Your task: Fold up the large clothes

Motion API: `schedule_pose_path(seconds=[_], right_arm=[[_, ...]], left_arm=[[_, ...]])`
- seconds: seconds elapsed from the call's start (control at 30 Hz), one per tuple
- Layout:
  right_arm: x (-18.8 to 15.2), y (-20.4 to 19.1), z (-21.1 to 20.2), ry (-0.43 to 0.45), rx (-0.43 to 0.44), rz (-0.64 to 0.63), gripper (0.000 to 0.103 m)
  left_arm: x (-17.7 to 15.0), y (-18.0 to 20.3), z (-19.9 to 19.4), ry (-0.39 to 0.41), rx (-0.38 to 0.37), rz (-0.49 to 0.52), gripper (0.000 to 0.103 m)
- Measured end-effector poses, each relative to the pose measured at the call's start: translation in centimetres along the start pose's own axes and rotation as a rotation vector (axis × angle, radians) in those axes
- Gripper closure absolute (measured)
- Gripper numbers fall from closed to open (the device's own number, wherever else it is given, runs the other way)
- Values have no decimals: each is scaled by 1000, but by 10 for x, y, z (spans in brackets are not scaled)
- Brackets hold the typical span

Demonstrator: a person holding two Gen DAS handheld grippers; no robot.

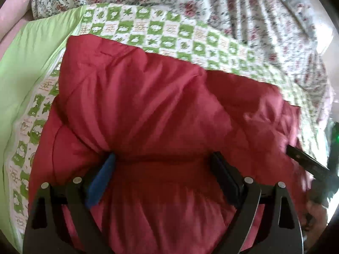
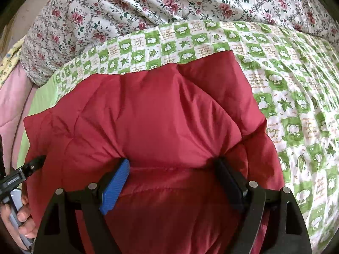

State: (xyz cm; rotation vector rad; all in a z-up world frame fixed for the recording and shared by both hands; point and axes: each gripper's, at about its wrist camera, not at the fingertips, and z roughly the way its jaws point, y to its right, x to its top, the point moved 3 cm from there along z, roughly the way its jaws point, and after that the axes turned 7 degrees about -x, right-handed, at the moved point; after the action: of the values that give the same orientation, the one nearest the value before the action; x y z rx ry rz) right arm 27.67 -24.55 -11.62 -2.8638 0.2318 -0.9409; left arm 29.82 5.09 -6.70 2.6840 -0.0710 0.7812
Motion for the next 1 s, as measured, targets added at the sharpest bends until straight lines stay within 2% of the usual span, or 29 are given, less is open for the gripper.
schedule_pose_path(seconds=[0.17,0.27,0.4,0.53,0.67,0.83,1.0], right_arm=[[-7,0,-27,71,16,-8,20],[-23,-7,-59,127,1,-59,17],[-61,-13,-88,119,44,-101,17],[-99,-11,-101,93,30,-124,17],[-122,-5,-95,54,-45,-158,17],[-133,1,-88,47,-31,-130,17],[-137,-3,-94,57,-47,-137,17]], left_arm=[[-24,10,-44,64,-61,37,12],[-46,15,-66,96,-50,73,12],[-76,19,-81,103,-31,122,12],[-100,21,-83,79,-5,162,12],[-113,16,-71,23,19,165,11],[-117,12,-63,7,13,148,11],[-124,13,-60,16,37,155,9]])
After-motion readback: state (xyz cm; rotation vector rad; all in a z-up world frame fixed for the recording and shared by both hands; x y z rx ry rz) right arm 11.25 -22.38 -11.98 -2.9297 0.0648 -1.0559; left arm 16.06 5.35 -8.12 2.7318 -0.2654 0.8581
